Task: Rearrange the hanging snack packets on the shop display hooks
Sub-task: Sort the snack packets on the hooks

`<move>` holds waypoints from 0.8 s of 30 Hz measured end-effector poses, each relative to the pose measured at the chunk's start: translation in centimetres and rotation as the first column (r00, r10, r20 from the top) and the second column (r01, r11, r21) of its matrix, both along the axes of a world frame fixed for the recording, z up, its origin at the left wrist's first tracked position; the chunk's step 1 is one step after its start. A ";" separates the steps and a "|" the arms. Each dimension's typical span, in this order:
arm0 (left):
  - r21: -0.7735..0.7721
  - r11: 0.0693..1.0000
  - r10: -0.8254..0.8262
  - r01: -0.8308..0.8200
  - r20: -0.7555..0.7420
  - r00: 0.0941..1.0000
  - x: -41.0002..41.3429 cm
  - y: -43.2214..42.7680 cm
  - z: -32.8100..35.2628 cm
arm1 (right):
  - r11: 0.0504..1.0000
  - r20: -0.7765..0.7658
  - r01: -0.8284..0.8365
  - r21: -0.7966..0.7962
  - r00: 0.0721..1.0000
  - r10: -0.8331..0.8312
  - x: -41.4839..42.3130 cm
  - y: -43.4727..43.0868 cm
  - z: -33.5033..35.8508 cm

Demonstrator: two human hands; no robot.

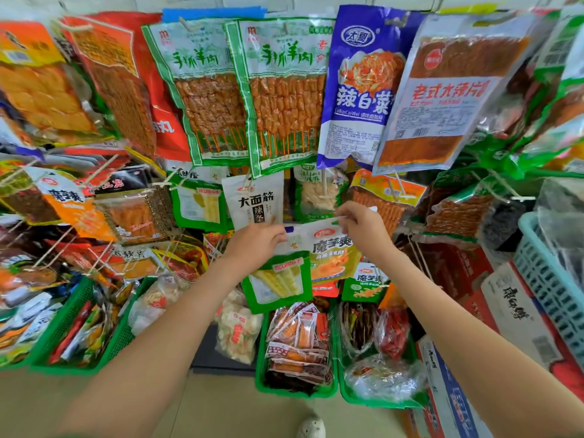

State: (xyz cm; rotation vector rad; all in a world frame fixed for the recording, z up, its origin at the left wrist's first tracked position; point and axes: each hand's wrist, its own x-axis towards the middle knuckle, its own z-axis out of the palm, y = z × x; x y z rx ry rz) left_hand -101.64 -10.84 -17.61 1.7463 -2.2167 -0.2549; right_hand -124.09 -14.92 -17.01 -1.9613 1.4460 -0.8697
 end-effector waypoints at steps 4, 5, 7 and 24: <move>-0.096 0.995 0.021 -0.022 -0.011 1.000 -1.1 2.5 0.0 | 0.998 -0.071 -0.058 -0.009 0.996 0.057 -0.3 2.9 -0.4; -0.127 0.992 0.018 -0.019 -0.006 1.000 -1.3 3.1 -0.1 | 0.997 -0.094 -0.071 -0.012 0.993 0.070 -0.1 3.4 -0.6; -0.162 0.987 0.019 -0.017 0.012 1.000 -1.7 4.1 -0.2 | 0.996 -0.122 -0.091 -0.016 0.989 0.089 0.6 4.4 -1.0; -0.035 0.998 0.039 -0.042 -0.080 0.996 3.9 3.5 -0.3 | 0.989 0.116 -0.127 0.081 0.986 0.117 8.1 3.7 -0.1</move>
